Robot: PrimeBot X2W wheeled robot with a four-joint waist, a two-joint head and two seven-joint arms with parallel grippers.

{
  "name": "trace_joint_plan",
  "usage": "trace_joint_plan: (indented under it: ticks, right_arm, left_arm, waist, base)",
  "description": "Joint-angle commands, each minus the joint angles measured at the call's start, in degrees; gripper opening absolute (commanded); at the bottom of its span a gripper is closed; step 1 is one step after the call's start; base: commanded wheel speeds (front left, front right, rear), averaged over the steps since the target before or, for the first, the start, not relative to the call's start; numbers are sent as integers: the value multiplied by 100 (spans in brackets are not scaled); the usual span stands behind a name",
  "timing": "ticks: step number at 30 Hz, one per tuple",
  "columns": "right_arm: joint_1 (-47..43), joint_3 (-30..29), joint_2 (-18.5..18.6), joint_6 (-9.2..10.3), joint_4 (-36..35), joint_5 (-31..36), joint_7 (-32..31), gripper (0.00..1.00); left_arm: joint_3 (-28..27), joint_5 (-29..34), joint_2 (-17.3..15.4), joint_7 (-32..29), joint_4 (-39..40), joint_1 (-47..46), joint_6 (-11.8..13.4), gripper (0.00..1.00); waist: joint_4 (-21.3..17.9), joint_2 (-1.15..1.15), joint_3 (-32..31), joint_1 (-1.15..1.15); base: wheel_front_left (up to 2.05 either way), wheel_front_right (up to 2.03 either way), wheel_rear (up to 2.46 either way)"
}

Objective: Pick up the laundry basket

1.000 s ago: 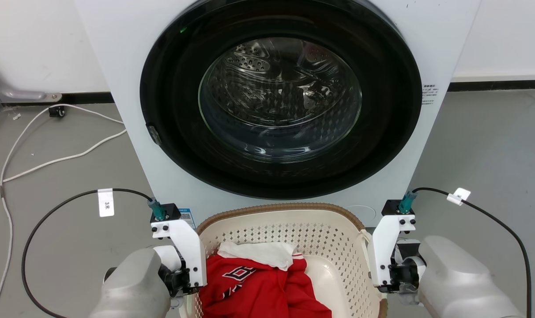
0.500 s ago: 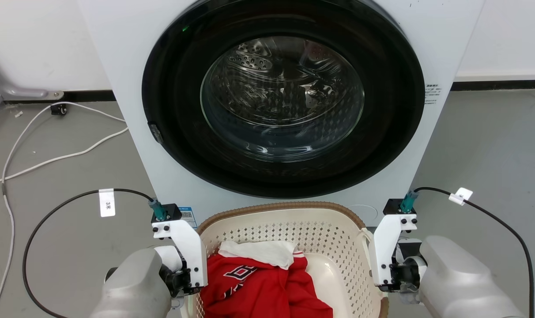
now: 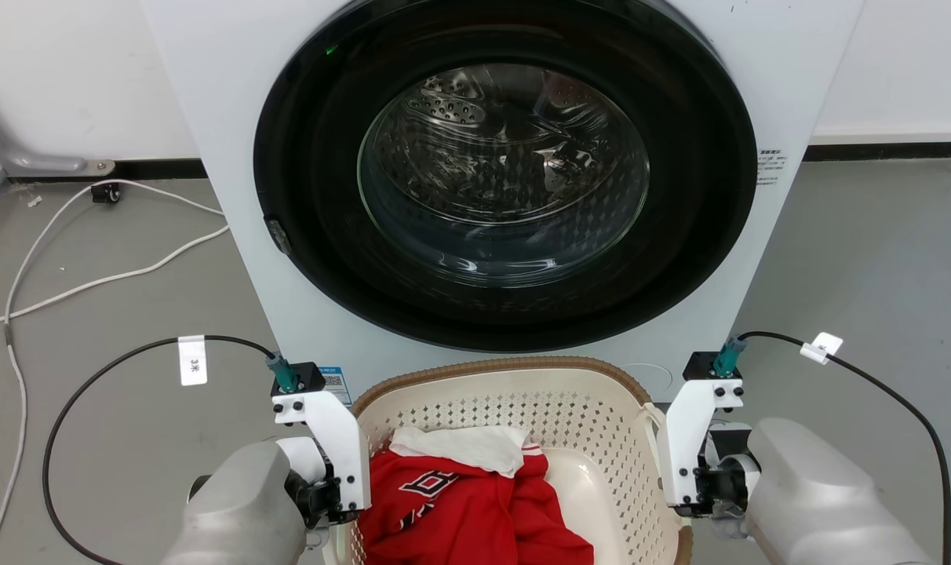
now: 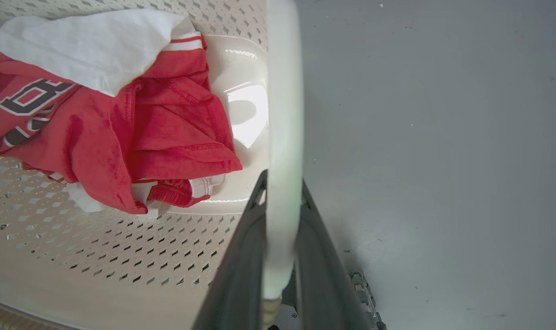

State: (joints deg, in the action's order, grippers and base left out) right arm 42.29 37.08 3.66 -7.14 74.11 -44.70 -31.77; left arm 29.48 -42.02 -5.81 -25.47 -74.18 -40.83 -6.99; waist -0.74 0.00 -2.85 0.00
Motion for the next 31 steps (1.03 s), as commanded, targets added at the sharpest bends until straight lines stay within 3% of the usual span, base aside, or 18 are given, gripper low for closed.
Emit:
trace_joint_plan:
  ticks: [1, 31]
  right_arm:
    - [-41, -33, -95, -65, -43, 16, 27, 0]
    - [-150, -284, -117, -63, -41, 227, -151, 0]
  left_arm:
    - [25, -20, 115, 16, 53, -4, -41, 0]
    - [126, -132, 94, 81, 54, -17, -26, 0]
  waist:
    - [0, 0, 2, 0]
    - [6, 0, -15, 0]
  base:
    - [0, 0, 0]
    - [0, 0, 0]
